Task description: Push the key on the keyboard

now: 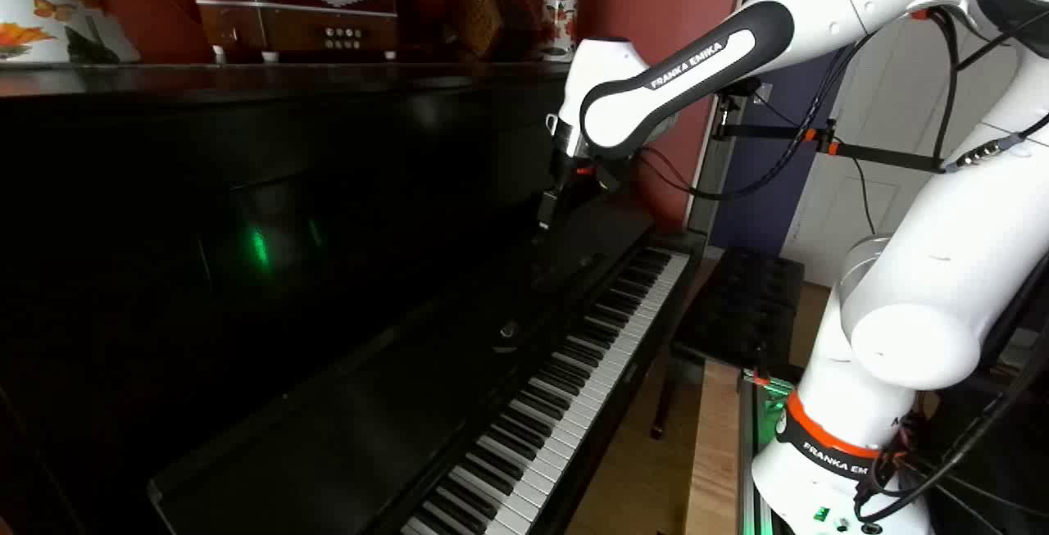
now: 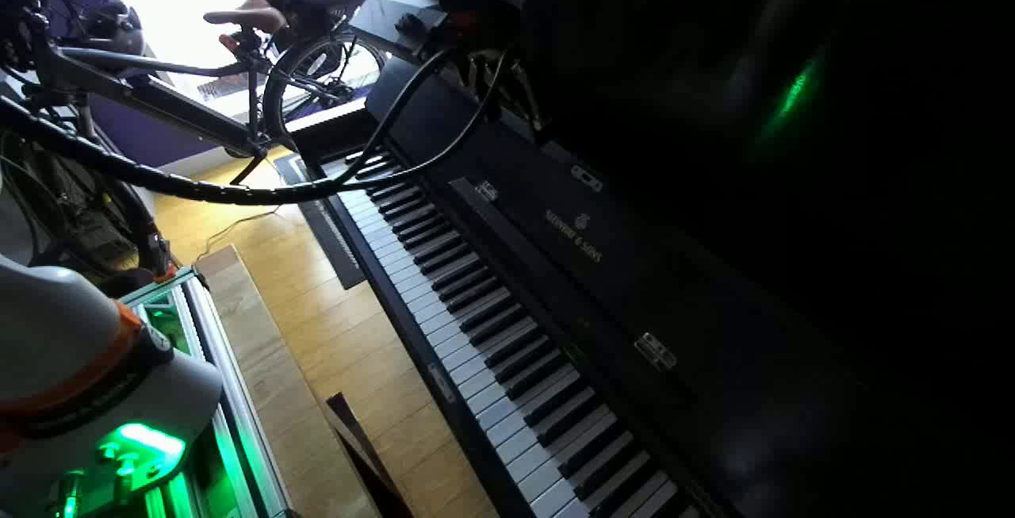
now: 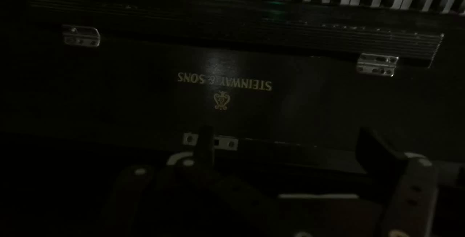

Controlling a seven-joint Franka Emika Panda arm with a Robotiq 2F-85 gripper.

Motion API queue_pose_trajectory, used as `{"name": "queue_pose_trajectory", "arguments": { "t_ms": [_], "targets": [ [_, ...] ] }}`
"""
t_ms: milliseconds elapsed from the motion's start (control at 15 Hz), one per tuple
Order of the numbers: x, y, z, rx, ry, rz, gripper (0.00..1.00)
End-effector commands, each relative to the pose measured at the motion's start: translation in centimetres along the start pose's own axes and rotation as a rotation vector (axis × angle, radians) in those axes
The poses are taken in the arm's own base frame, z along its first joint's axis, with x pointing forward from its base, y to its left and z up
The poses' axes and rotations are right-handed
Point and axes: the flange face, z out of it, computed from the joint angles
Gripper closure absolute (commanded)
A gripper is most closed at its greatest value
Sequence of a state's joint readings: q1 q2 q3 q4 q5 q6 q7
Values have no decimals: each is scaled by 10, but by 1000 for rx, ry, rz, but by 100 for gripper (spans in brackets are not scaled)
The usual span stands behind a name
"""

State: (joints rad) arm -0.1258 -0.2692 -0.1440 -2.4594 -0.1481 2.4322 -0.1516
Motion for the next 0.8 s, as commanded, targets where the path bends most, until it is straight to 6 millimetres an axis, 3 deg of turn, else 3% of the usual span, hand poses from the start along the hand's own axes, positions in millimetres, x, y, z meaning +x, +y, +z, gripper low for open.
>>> {"name": "queue_pose_trajectory", "arguments": {
  "t_ms": [0, 467, 733],
  "targets": [
    [0, 0, 0, 0, -1, 0, 0],
    [0, 0, 0, 0, -1, 0, 0],
    [-8, -54, 10, 21, -19, -12, 0]
  ]
}}
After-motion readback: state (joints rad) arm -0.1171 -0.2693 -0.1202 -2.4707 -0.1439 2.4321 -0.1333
